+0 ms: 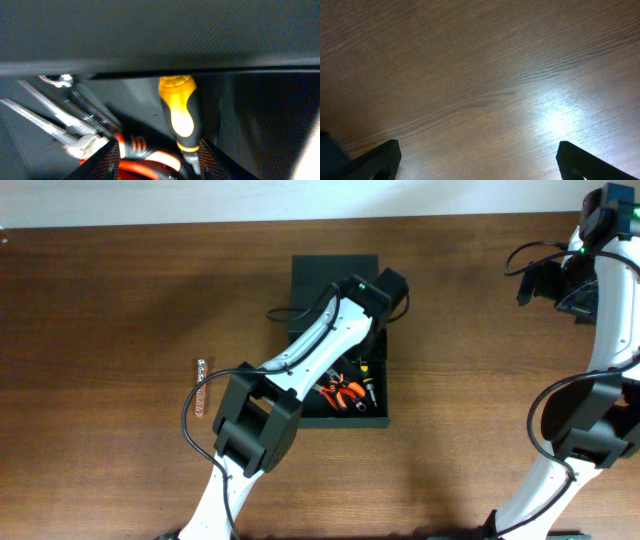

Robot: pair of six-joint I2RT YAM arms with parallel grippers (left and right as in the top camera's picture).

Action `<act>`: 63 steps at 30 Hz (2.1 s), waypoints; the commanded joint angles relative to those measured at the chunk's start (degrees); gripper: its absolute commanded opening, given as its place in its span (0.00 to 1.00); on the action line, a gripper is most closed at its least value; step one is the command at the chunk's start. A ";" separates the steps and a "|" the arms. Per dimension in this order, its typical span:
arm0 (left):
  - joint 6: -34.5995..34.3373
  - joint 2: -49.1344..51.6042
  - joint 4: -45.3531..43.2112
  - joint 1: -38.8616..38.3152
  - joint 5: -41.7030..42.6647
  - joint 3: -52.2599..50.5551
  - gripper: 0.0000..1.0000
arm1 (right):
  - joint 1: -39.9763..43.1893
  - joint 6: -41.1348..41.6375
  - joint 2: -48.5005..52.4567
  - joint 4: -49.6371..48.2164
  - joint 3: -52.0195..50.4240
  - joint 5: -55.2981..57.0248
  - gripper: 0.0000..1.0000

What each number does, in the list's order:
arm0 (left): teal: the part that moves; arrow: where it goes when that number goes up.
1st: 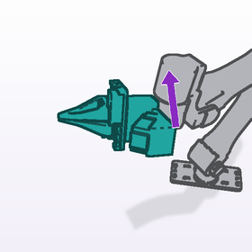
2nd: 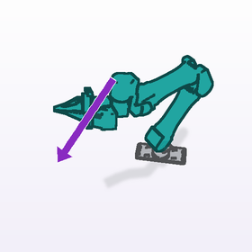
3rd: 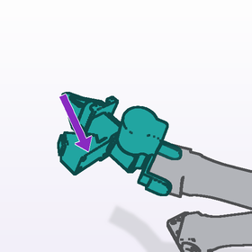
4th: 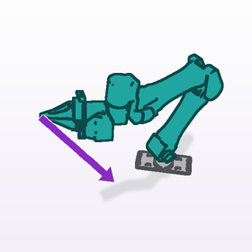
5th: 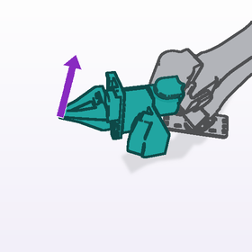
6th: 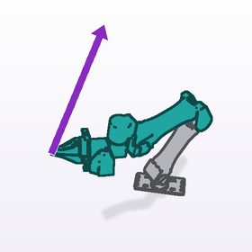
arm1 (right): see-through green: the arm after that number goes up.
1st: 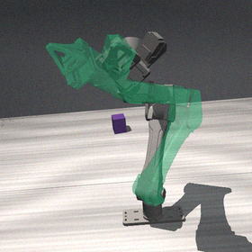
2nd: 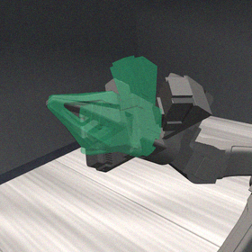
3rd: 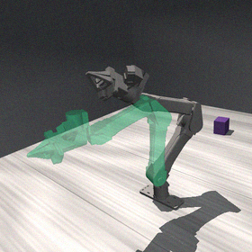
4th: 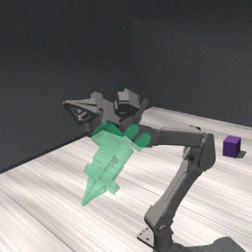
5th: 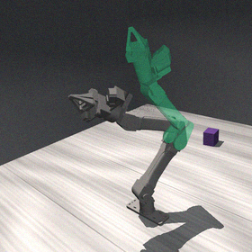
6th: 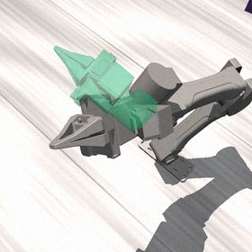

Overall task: Pack container
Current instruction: 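Lower the screwdriver into the box and open the left gripper, then withdraw the left gripper and move it over the orange bit strip, then lower the left gripper toward the orange socket bit strip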

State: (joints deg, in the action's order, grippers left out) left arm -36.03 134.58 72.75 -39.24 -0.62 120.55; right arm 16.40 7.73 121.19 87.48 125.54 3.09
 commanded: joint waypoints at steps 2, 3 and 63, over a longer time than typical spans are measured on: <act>1.62 -2.08 4.57 1.11 -6.56 7.80 0.52 | -0.26 0.52 -0.04 -0.11 -0.28 -0.31 0.99; 2.19 -2.56 5.62 1.18 -7.41 9.22 0.53 | -0.26 0.52 -0.04 -0.11 -0.28 -0.31 0.99; 37.20 -34.53 -24.63 43.80 -0.59 -50.34 0.99 | -0.26 0.52 -0.04 -0.11 -0.28 -0.31 0.99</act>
State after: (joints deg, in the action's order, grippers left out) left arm -0.62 94.15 46.98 4.47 -2.90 70.76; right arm 16.40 7.75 121.19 87.33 125.45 2.92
